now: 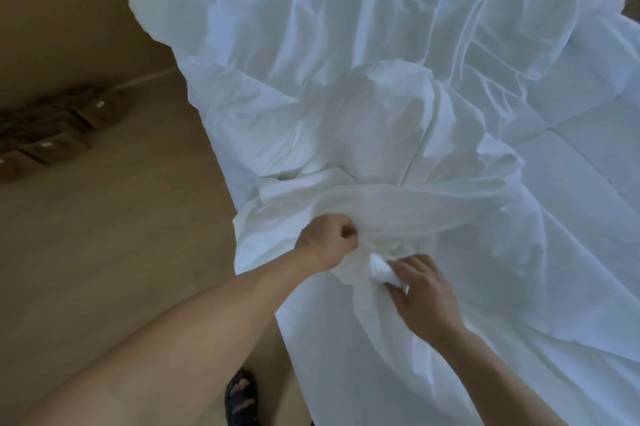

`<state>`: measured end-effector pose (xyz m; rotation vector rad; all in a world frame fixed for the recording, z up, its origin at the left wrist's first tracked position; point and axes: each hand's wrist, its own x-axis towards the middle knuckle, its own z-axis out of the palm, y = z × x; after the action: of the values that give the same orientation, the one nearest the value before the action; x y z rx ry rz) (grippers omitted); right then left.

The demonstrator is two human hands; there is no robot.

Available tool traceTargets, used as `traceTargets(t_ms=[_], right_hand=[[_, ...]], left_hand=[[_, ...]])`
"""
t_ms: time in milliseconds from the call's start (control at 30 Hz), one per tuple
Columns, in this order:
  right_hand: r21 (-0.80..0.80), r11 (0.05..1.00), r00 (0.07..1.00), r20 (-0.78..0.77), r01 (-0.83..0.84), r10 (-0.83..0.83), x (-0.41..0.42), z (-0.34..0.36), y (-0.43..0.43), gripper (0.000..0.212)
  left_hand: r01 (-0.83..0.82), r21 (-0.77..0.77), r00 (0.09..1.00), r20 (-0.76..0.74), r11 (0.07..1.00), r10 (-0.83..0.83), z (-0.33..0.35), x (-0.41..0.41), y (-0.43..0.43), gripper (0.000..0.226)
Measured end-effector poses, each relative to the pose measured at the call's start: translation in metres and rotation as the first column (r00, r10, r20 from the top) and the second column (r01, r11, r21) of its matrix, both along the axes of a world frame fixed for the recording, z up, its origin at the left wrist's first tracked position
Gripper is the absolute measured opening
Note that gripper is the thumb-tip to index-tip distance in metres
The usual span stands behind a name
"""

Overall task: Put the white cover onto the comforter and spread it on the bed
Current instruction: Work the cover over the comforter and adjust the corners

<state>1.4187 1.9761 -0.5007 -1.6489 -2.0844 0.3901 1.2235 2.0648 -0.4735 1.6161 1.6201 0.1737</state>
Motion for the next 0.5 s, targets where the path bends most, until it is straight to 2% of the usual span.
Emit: traceTargets(t_ms=[67, 100, 133, 167, 200, 233, 267, 300, 333, 400, 467, 500], right_hand=[[-0.223, 0.967, 0.992, -0.04, -0.126, 0.12, 0.001, -0.009, -0.006, 0.041], [-0.351, 0.926, 0.988, -0.114, -0.139, 0.106, -0.002, -0.008, -0.008, 0.046], [-0.473, 0.875, 0.973, -0.232, -0.109, -0.005, -0.005, -0.004, -0.007, 0.049], [-0.557, 0.83, 0.904, -0.371, -0.036, -0.21, -0.009, 0.0, -0.004, 0.049], [-0.605, 0.794, 0.758, -0.488, 0.064, -0.433, -0.013, 0.003, 0.001, 0.043], [-0.639, 0.75, 0.563, -0.561, 0.171, -0.607, -0.018, 0.005, 0.007, 0.031], [-0.685, 0.685, 0.388, -0.578, 0.249, -0.718, -0.023, 0.008, 0.015, 0.021], [-0.747, 0.618, 0.257, -0.565, 0.246, -0.784, -0.03, 0.01, 0.024, 0.012], [-0.796, 0.578, 0.171, -0.553, 0.181, -0.815, -0.039, 0.014, 0.032, 0.008], [-0.811, 0.585, 0.06, -0.583, 0.023, -0.81, -0.058, 0.019, 0.043, 0.02], [-0.776, 0.631, -0.009, -0.631, -0.026, -0.776, -0.077, 0.031, 0.049, 0.026], [-0.752, 0.659, -0.002, -0.659, -0.019, -0.752, -0.085, 0.04, 0.049, 0.025]], left_hand=[[-0.088, -0.029, 0.991, 0.097, 0.996, 0.09, 0.001, -0.007, 0.002, 0.01], [-0.09, -0.046, 0.989, 0.112, 0.995, 0.095, 0.002, -0.009, 0.001, 0.011], [-0.072, -0.062, 0.99, 0.118, 0.995, 0.079, 0.002, -0.01, 0.0, 0.011], [-0.051, -0.07, 0.991, 0.119, 0.996, 0.059, 0.001, -0.01, -0.002, 0.011], [-0.046, -0.07, 0.991, 0.125, 0.996, 0.055, -0.001, -0.01, -0.004, 0.01], [-0.066, -0.059, 0.988, 0.136, 0.996, 0.073, -0.003, -0.011, -0.004, 0.01], [-0.105, -0.042, 0.983, 0.148, 0.994, 0.11, -0.005, -0.012, -0.004, 0.012], [-0.146, -0.02, 0.976, 0.159, 0.989, 0.147, -0.007, -0.014, -0.003, 0.016], [-0.176, -0.001, 0.97, 0.169, 0.984, 0.174, -0.007, -0.016, -0.004, 0.022], [-0.175, 0.057, 0.973, 0.163, 0.983, 0.164, -0.006, -0.02, -0.005, 0.038], [-0.094, 0.126, 0.991, 0.108, 0.988, 0.08, 0.005, -0.022, -0.003, 0.059], [-0.033, 0.153, 0.998, 0.063, 0.988, 0.024, 0.011, -0.022, 0.0, 0.067]])
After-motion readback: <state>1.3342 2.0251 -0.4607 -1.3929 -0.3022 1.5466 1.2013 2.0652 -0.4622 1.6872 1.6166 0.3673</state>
